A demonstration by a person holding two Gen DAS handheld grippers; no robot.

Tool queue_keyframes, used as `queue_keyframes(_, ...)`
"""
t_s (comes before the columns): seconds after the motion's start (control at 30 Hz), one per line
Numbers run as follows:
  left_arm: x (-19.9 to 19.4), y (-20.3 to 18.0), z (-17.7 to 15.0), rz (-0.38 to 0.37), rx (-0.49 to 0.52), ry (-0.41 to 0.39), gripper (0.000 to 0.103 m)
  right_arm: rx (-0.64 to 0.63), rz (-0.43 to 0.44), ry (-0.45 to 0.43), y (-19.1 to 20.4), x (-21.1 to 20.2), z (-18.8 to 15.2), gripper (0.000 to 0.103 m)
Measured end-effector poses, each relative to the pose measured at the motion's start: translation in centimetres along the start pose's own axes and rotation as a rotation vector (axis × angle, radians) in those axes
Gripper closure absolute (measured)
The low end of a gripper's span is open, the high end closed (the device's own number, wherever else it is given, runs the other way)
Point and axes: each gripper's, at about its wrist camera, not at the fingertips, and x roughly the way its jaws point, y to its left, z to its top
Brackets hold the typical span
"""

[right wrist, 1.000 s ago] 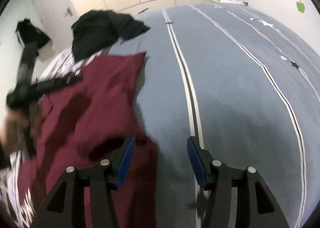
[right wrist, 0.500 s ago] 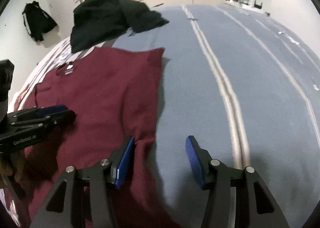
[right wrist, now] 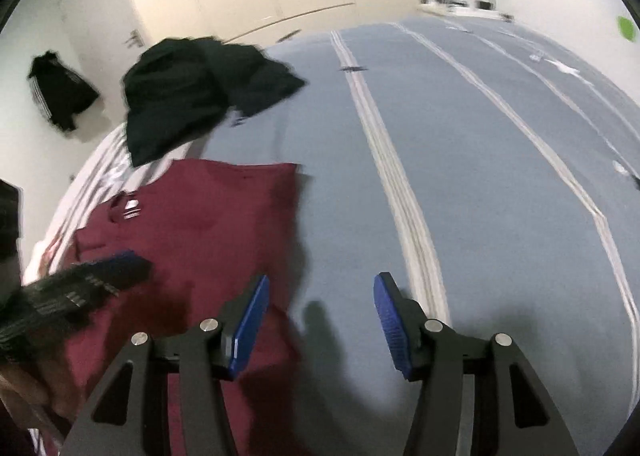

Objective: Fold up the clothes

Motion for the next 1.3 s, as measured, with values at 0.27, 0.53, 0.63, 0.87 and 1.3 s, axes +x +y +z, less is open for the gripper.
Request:
queue_keyframes(0.27, -1.7, 3.6, -0.4, 0.022, -0.137, -0.066, 0.061, 0.002, -0.071, 0.028, -0.4, 3.4, 2.8, 0.054)
queue_keyframes(0.53, -4.6, 6.5, -1.7, 0.026, -0.17, -0.102, 0.061, -0.003, -0.137, 0.059, -0.4, 7.0, 5.2, 0.052)
queue_keyframes(0.63, -4.9, 7.8, -1.7, 0.035, -0.192, -0.107, 0.061, -0.042, -0.136, 0.078, 1.1, 8.7, 5.8, 0.052)
queue_keyframes(0.87, -6.2, 10.1, -2.9, 0.043, -0.24, -0.111, 0.061, -0.101, -0.128, 0.09, 4.1, 11.2, 7.1, 0.052)
queue_keyframes(1.3, -7.4, 10.9, -6.5, 0.062, -0.248, -0.073, 0.061, -0.13, -0.101, 0.058, 2.8, 4.3, 0.1, 0.052)
